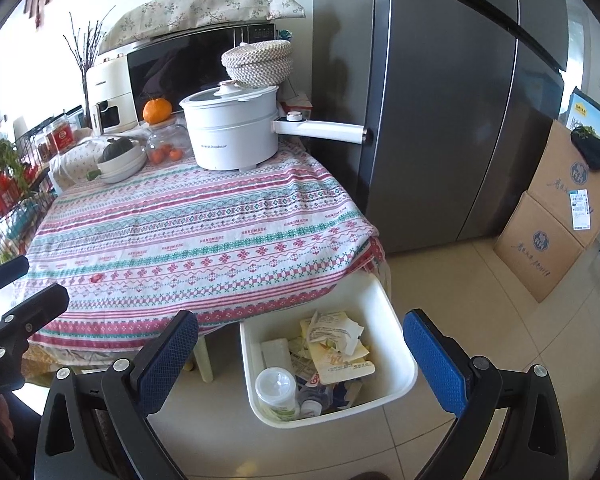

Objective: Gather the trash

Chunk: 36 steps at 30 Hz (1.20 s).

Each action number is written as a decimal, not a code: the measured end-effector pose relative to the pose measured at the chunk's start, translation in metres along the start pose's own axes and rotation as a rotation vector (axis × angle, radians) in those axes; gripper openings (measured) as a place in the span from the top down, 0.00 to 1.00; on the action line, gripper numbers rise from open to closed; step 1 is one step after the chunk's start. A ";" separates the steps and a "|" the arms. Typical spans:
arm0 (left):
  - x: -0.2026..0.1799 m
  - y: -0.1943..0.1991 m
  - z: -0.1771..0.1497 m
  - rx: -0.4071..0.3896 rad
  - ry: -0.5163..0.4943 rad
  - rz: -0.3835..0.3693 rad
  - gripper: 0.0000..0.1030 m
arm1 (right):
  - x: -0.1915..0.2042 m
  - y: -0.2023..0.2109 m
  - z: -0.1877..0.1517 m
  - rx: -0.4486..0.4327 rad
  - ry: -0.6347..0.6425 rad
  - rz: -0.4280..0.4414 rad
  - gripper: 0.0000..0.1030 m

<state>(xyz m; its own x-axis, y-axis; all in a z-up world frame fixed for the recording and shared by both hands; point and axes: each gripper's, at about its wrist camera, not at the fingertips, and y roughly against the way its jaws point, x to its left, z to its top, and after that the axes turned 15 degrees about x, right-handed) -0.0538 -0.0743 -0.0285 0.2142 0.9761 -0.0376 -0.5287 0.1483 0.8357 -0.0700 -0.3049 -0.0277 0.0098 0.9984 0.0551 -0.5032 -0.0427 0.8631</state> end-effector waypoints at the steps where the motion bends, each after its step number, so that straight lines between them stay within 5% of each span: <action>1: 0.000 0.000 0.000 0.004 0.003 -0.003 0.01 | 0.000 0.000 0.000 0.001 -0.001 0.000 0.00; 36: -0.008 0.002 -0.001 0.000 0.017 0.054 0.01 | 0.002 -0.004 -0.001 0.019 -0.002 -0.006 0.00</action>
<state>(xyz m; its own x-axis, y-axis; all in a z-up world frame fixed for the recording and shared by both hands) -0.0571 -0.0815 -0.0273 0.1711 0.9853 -0.0021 -0.5389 0.0953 0.8370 -0.0691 -0.3026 -0.0314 0.0150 0.9986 0.0507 -0.4866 -0.0370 0.8729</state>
